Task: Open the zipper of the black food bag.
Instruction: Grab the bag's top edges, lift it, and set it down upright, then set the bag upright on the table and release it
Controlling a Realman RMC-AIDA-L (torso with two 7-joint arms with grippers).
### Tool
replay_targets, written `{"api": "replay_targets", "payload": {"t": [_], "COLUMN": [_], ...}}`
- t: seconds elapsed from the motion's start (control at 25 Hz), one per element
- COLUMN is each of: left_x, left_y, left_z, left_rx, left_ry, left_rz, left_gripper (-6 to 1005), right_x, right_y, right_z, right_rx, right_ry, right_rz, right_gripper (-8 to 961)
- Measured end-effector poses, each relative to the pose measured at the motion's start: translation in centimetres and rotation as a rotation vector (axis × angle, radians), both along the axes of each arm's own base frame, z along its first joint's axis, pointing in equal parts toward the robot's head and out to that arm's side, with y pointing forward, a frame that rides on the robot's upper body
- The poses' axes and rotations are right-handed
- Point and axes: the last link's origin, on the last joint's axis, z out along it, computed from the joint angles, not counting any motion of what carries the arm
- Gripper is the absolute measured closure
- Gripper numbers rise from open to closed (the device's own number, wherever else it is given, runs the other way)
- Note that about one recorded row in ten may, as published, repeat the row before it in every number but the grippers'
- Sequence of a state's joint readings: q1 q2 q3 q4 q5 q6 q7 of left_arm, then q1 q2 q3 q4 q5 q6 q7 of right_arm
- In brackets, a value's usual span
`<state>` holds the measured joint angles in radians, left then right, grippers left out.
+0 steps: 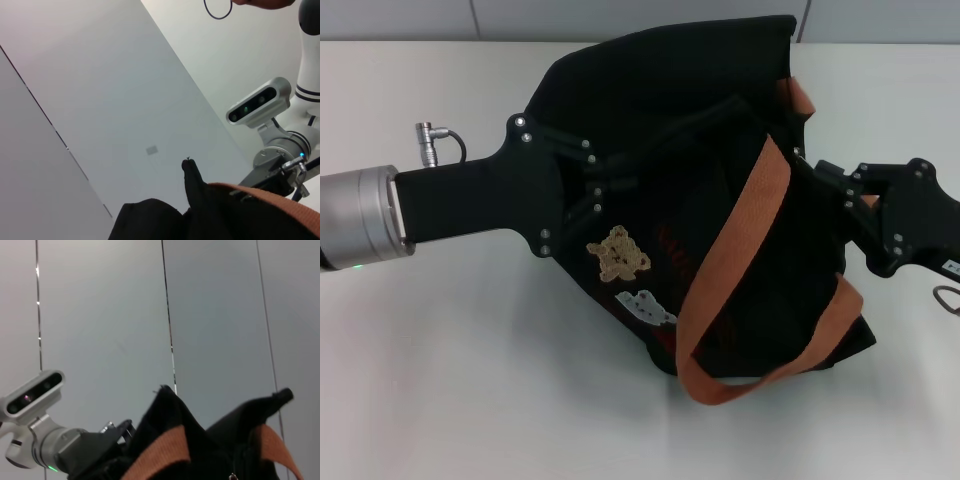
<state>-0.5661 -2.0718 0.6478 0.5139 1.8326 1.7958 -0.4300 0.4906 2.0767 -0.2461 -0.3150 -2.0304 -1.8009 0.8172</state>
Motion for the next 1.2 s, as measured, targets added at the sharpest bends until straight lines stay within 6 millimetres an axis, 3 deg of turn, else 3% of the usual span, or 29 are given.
{"api": "replay_targets", "payload": {"t": [0.56, 1.2], "left_x": [-0.6, -1.6], "left_y": [-0.4, -0.8], "left_z": [0.5, 1.6], "left_rx": [0.033, 0.09], "left_ry": [-0.013, -0.016], "left_rz": [0.002, 0.027], "left_gripper": [925, 925], "right_x": [1.4, 5.6], "right_y": [-1.1, -3.0], "right_z": [-0.4, 0.4], "right_rx": [-0.046, -0.085], "right_ry": [-0.024, -0.123], "right_rz": [-0.061, -0.224], "right_gripper": [954, 957]}}
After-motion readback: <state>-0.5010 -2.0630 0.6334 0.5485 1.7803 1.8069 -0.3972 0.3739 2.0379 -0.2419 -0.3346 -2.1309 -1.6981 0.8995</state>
